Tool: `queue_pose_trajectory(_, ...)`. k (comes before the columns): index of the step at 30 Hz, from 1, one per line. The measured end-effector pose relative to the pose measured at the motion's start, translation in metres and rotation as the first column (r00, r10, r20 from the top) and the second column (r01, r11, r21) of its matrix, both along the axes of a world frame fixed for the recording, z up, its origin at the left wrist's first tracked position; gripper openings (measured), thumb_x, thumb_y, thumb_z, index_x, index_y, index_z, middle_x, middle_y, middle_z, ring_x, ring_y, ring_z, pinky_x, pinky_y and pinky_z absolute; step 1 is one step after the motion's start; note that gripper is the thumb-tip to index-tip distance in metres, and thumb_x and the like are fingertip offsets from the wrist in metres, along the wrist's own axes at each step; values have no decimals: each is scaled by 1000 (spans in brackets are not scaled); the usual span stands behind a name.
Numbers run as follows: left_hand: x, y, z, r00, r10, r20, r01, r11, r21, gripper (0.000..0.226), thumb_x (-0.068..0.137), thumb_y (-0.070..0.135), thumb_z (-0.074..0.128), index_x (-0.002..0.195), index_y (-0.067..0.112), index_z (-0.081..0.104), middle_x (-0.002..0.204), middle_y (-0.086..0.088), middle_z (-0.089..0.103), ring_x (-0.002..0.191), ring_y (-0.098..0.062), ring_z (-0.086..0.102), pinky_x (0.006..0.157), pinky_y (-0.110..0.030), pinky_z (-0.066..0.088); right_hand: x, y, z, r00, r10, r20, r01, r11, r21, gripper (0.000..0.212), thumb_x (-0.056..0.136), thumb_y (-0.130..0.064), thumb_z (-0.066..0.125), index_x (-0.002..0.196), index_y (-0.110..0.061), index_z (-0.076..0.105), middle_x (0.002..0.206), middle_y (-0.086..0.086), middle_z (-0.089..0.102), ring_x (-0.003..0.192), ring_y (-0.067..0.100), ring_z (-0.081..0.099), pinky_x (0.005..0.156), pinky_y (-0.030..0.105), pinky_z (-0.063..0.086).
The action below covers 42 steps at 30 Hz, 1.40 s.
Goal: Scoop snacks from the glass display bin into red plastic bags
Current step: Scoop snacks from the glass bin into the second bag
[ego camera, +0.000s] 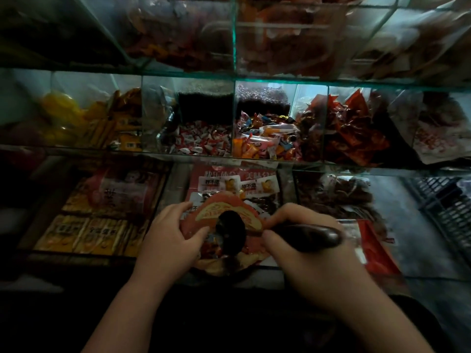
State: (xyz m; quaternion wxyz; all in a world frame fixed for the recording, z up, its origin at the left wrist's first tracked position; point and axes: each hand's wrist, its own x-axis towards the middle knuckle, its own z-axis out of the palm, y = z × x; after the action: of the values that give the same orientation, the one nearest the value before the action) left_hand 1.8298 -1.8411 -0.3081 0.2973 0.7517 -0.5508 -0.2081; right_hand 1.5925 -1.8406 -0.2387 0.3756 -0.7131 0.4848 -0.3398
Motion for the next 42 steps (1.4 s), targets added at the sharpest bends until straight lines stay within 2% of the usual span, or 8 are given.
queue_pose_trajectory(5, 9, -2, -16, 986, 100, -130, -112, 990, -82, 13, 102, 33, 59, 104, 32, 72, 101, 15, 69, 96, -8, 66, 77, -31, 53, 45, -29, -58, 983, 94, -159, -90, 995, 36, 6, 92, -23, 69, 89, -28, 69, 88, -16, 67, 85, 1, 63, 76, 17, 49)
queue_pose_trajectory(9, 9, 1, -20, 975, 76, -209, -108, 983, -149, 27, 102, 27, 58, 84, 43, 71, 86, 22, 70, 81, 2, 65, 71, -34, 56, 62, -36, -99, 961, 139, -240, -122, 989, 83, 6, 93, -22, 67, 90, -25, 72, 92, -12, 70, 89, 5, 64, 83, 29, 54)
queue_pose_trajectory(15, 7, 8, -32, 974, 83, -212, -132, 964, -231, 18, 101, 26, 60, 104, 33, 77, 92, 27, 68, 89, 5, 64, 72, -23, 54, 78, -41, -106, 991, -130, -8, 128, 963, 236, 21, 86, -23, 68, 75, -39, 74, 81, -22, 72, 78, -6, 66, 63, 5, 48)
queue_pose_trajectory(20, 5, 10, -33, 977, 72, -200, -121, 963, -243, 20, 101, 21, 60, 105, 32, 77, 95, 29, 68, 91, 6, 64, 72, -9, 47, 97, -32, -117, 995, -99, -20, 99, 938, 332, 17, 88, -31, 68, 79, -44, 75, 87, -24, 73, 81, -7, 67, 73, 16, 52)
queue_pose_trajectory(24, 6, 10, -31, 973, 76, -218, -131, 959, -250, 22, 102, 21, 59, 108, 32, 77, 97, 27, 69, 94, 4, 65, 75, -15, 53, 89, -47, -108, 882, -424, 204, 205, 736, 645, 13, 83, -15, 75, 75, -24, 78, 81, 5, 79, 77, 24, 78, 73, 42, 64)
queue_pose_trajectory(27, 8, 10, -33, 968, 102, -230, -157, 959, -235, 22, 103, 26, 57, 112, 28, 77, 100, 23, 70, 96, 4, 64, 79, -27, 58, 68, -47, -98, 772, -558, 303, 175, 646, 743, 2, 85, -10, 74, 84, -9, 76, 82, 19, 78, 74, 36, 78, 58, 39, 62)
queue_pose_trajectory(37, 2, 7, -24, 979, 174, -107, -194, 956, -221, 13, 101, 36, 60, 107, 33, 70, 97, 27, 61, 89, 5, 58, 70, -19, 48, 17, -34, -79, 595, -660, 459, 163, 658, 735, 14, 95, -10, 65, 96, 3, 68, 89, 30, 75, 82, 45, 76, 62, 36, 62)
queue_pose_trajectory(42, -11, 5, -9, 987, 154, -44, -160, 947, -279, 39, 97, 24, 66, 135, 25, 56, 128, 17, 48, 121, -3, 46, 100, -29, 43, -2, -25, -61, 547, -679, 490, 214, 680, 702, 13, 94, -11, 67, 87, 0, 70, 81, 26, 75, 80, 45, 76, 61, 36, 62)
